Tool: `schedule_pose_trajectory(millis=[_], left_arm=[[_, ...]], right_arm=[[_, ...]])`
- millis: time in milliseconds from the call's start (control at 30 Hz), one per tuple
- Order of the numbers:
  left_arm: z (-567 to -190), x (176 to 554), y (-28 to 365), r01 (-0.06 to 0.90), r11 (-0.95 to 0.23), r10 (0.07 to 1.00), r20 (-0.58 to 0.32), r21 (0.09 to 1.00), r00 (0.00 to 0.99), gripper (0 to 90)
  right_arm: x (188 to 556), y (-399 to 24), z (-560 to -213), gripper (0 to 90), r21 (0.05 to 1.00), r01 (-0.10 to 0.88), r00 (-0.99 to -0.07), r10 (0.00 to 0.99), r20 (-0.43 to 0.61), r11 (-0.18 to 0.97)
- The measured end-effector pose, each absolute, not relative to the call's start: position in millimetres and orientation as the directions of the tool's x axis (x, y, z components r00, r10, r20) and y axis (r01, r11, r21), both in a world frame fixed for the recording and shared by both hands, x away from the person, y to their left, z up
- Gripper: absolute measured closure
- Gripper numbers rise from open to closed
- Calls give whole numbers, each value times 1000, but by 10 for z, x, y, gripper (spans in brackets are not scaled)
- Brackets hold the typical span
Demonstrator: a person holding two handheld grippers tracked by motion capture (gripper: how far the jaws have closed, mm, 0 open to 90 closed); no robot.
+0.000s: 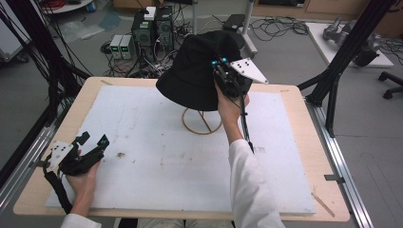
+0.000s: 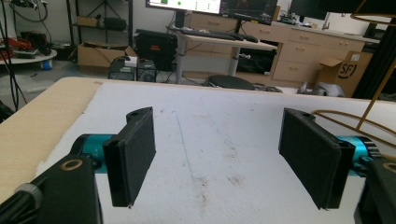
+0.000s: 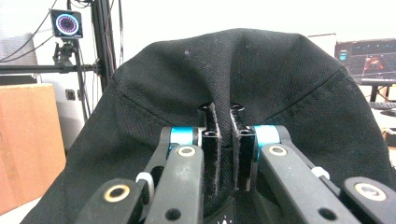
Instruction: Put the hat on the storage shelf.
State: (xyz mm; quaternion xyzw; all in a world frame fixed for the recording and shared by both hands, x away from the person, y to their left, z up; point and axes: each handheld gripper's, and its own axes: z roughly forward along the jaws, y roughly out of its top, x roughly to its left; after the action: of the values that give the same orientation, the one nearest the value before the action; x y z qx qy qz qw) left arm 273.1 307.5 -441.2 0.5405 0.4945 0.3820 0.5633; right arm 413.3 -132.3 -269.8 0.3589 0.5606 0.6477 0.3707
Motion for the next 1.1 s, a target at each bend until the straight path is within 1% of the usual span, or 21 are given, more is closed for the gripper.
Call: schedule_pose_trajectory(millis=[167, 367, 767, 867, 1100], left_arm=[[-4412, 2733, 3074, 105, 118, 965, -139, 987, 221, 274], [-4410, 2729, 3071, 105, 114, 966, -135, 988, 221, 274], [-4416, 2737, 3061, 115, 117, 965, -141, 986, 223, 274], [-4420, 2738, 3064, 125, 121, 965, -146, 985, 218, 274], [-4418, 2723, 3079, 122, 132, 964, -156, 984, 215, 274]], right_arm=[[4115, -1314, -2714, 857, 993, -76, -470, 882, 42, -88], [4101, -1348, -2859, 857, 993, -62, -462, 884, 64, -104], [4053, -1355, -3037, 855, 992, -57, -490, 869, 72, -114], [4045, -1369, -3045, 846, 992, -41, -492, 866, 87, -122], [4027, -1366, -3034, 828, 993, -40, -487, 870, 76, -109]])
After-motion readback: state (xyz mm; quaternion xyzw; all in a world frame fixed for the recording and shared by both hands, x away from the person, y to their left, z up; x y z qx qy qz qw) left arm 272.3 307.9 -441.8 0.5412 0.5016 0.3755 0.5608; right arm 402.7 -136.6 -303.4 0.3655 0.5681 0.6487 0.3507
